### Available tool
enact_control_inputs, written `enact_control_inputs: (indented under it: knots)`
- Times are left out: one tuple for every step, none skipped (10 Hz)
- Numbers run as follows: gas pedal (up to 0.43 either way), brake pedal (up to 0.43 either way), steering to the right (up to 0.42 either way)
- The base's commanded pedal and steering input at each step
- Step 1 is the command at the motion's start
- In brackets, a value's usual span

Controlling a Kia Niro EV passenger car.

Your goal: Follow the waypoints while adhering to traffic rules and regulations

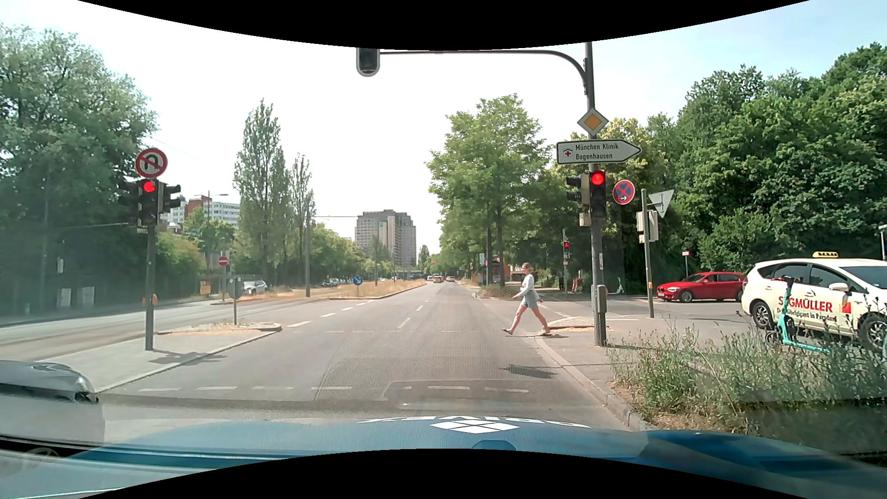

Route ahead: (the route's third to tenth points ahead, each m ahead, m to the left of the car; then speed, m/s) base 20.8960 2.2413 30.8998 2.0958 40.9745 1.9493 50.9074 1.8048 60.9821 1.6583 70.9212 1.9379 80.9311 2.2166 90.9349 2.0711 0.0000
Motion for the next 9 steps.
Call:
enact_control_inputs:
  knots:
    - [0.0, 0.25, -0.003]
    - [0.0, 0.25, -0.003]
    - [0.0, 0.25, -0.003]
    - [0.0, 0.25, -0.003]
    - [0.0, 0.25, -0.003]
    - [0.0, 0.25, -0.003]
    - [0.0, 0.25, -0.003]
    - [0.0, 0.25, -0.003]
    - [0.0, 0.25, -0.003]
